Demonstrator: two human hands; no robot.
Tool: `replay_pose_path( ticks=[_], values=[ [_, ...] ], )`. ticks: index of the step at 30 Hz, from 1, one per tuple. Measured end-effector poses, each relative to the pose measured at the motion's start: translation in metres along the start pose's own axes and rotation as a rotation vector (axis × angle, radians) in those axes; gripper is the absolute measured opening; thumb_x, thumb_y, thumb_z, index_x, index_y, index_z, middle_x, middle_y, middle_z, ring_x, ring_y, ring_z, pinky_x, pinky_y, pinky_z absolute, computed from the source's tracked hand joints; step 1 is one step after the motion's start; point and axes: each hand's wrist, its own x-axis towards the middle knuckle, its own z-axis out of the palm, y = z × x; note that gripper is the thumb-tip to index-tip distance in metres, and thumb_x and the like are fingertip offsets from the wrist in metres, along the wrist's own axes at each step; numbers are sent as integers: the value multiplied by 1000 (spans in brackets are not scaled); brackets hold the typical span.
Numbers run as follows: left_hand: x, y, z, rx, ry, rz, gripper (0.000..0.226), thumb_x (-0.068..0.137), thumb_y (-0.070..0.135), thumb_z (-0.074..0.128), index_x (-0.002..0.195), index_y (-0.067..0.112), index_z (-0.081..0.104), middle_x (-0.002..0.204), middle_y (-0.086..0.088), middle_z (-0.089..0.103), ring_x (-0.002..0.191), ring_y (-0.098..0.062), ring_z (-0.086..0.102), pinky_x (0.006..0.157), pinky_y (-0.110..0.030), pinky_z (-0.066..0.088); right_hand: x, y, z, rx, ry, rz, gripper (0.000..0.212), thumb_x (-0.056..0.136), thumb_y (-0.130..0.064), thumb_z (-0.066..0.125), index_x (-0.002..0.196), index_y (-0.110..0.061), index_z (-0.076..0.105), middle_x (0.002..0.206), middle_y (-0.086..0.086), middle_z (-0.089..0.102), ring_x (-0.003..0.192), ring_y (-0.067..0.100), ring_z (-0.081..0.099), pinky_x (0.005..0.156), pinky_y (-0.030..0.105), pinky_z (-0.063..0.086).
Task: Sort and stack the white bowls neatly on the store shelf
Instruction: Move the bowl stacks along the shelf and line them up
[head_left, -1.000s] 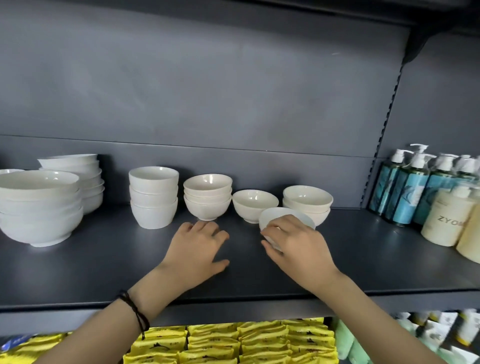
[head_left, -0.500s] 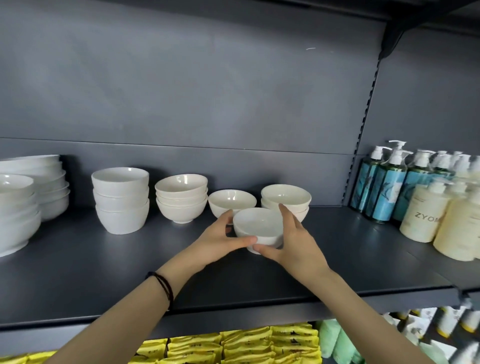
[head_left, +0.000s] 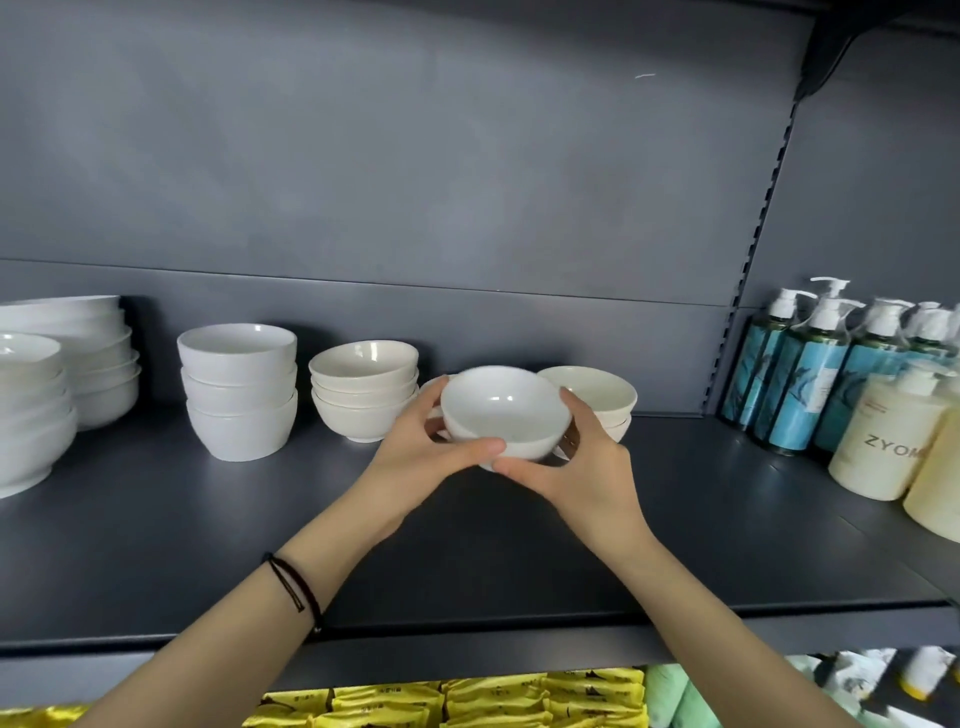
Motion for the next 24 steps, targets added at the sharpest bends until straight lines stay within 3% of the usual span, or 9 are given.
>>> replay_pose_path(
  ticks=[2, 4, 6, 10, 15, 18, 21, 24],
  values=[
    [7, 5, -2, -36, 68, -5, 69, 69, 15, 85, 121, 36, 44, 115, 14, 60, 104, 1, 59, 69, -6, 49, 13, -4, 7, 68, 2, 1, 83, 60, -37, 89, 130, -36, 45, 105, -33, 53, 104, -1, 57, 89, 16, 48],
    [14, 6, -4, -60, 112, 16, 61, 77, 10, 78, 124, 30, 45, 118, 9, 59, 108, -2, 58, 68, -5, 48, 26, -6, 17, 97, 15, -11, 91, 63, -33, 89, 140, -27, 41, 103, -35, 51, 102, 1, 55, 87, 15, 47],
    [21, 5, -5, -84, 154, 54, 45, 80, 6, 75, 111, 30, 52, 113, 8, 62, 101, 0, 61, 67, -6, 48, 38, -4, 27, 114, 21, -26, 93, 67, -28, 87, 145, -24, 36, 104, -34, 49, 104, 1, 52, 83, 11, 44],
    [31, 2, -5, -88, 189, 114, 36, 84, 2, 69, 93, 33, 53, 97, 13, 65, 82, 12, 65, 65, -6, 48, 56, -1, 43, 159, -11, -11, 99, 71, -28, 85, 151, -21, 26, 120, -18, 50, 116, 5, 50, 92, 18, 44],
    [46, -11, -6, -17, 211, 154, 23, 87, 6, 67, 99, 25, 60, 102, 4, 70, 94, -3, 67, 75, -14, 50, 68, 11, 57, 178, -13, 10, 93, 73, -36, 83, 148, -22, 29, 128, -11, 58, 119, 11, 56, 98, 29, 49],
    [51, -20, -8, 4, 202, 170, 23, 85, 20, 67, 107, 21, 60, 110, 0, 69, 102, -7, 66, 83, -20, 52, 72, 16, 60, 187, 3, 9, 90, 76, -33, 81, 148, -23, 28, 121, -24, 54, 117, 6, 53, 99, 25, 46],
    [55, -30, -11, 86, 185, 138, 38, 83, 33, 63, 116, 15, 58, 115, 2, 68, 108, -10, 63, 93, -28, 51, 75, 22, 62, 151, 10, 4, 85, 75, -32, 82, 144, -23, 33, 129, -14, 55, 121, 10, 53, 101, 30, 47],
    [59, -42, -14, 173, 181, 90, 36, 85, 40, 58, 112, 15, 57, 111, 2, 68, 107, -16, 63, 96, -39, 50, 76, 26, 62, 130, -3, 8, 84, 77, -25, 81, 144, -22, 32, 118, -27, 50, 110, -3, 52, 89, 7, 42]
  ],
)
